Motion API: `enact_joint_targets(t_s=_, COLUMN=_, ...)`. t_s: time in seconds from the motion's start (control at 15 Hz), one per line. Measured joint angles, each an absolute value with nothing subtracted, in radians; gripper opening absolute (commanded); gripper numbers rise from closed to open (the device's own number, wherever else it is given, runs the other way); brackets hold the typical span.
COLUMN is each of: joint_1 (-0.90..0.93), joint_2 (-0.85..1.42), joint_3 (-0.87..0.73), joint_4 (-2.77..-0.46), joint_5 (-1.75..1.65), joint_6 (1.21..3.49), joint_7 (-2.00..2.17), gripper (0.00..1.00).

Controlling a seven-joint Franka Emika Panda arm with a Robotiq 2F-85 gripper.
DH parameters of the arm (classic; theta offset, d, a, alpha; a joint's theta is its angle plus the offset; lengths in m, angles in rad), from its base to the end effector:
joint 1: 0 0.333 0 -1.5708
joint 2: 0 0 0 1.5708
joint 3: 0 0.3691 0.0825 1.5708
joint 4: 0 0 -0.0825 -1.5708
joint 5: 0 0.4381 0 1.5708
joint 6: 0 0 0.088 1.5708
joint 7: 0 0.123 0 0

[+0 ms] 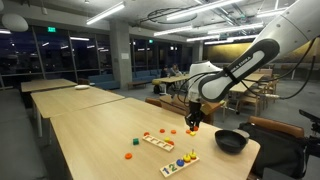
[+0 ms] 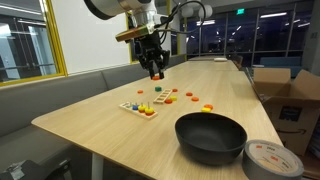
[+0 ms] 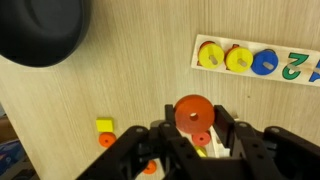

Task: Put the orange circle on top of the orange circle.

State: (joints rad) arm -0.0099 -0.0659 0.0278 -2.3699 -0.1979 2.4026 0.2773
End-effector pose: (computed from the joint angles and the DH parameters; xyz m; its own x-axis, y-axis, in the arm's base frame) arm 0.5386 0.0062 0.3613 0.9860 -0.1108 0.1246 -0.1257 -0.9850 0.1183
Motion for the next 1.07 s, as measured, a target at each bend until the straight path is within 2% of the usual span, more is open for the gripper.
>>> enact_joint_targets(t_s=1.07, joint_1=0.048, joint_2=-0.042, joint_3=0.062, joint_4=-2.433, joint_5=-0.232, joint_6=2.417, joint_7=0.285, gripper=0.22)
